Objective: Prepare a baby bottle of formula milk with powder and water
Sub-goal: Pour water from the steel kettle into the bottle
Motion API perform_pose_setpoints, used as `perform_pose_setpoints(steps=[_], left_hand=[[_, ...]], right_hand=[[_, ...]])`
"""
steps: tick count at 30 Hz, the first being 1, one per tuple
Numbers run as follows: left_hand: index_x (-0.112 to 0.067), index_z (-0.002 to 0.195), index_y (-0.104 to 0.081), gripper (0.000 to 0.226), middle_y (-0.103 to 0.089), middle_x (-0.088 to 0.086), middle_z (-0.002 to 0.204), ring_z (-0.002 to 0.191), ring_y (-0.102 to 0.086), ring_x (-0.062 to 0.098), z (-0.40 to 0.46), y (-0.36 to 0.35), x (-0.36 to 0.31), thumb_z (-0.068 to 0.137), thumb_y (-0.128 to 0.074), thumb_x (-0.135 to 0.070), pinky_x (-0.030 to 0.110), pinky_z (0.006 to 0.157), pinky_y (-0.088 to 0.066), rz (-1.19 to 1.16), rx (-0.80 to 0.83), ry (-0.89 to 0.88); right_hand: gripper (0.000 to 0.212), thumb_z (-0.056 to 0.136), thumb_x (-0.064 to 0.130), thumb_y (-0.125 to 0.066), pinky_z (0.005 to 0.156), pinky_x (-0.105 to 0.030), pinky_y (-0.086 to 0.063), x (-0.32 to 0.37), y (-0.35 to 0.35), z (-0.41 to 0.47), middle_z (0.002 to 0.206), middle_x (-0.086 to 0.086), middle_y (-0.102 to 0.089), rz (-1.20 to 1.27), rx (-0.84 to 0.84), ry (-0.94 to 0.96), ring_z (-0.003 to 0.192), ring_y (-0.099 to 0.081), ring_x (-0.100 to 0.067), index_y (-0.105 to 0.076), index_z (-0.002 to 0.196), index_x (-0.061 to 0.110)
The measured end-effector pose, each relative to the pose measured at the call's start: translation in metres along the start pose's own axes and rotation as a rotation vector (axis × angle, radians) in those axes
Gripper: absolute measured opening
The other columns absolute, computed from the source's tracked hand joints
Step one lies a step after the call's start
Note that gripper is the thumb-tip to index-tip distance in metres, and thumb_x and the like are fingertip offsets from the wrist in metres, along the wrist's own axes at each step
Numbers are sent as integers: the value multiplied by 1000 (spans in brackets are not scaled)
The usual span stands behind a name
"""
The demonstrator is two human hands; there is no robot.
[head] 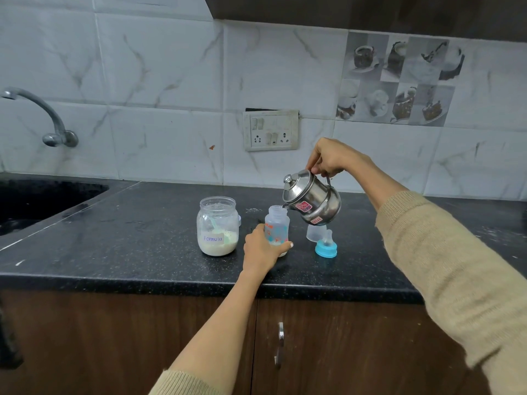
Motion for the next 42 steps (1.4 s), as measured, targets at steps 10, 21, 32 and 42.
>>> perform_pose_setpoints(steps=[10,21,32,42], left_hand=[[-12,125,-49,71,-58,7,125,116,-56,22,-2,0,0,67,-84,-32,36,100,-46,5,26,12],[-10,123,-50,71,-59,8,124,114,-57,22,-3,1,2,65,-85,-30,34,98,-46,-12,28,19],[-11,122,-50,71,-60,6,124,114,-57,22,-5,3,2,64,-86,-28,34,97,-46,-23,33,26],[-10,120,-51,70,-61,7,122,112,-58,22,-5,3,1,63,-86,-28,33,95,-47,-26,33,28]], right_hand=[[25,88,-6,-59,49,-20,-43,5,1,1,74,0,-64,-57,-9,3,63,-57,-11,-73,103,8],[23,88,-4,-60,49,-20,-43,5,1,1,71,0,-63,-59,8,0,62,-57,-12,-72,104,8],[22,86,-3,-62,52,-21,-46,9,0,2,84,-6,-67,-100,11,17,63,-58,-14,-73,102,8],[24,86,-4,-62,57,-23,-51,14,2,4,79,-3,-65,-127,-4,34,63,-58,-13,-72,104,7]])
Point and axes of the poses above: each hand's wrist, its own z-axis towards the middle knuckle, its own y-axis out of the back of the hand, x = y × z, the point moved 9 cm from there along z, towards the middle knuckle
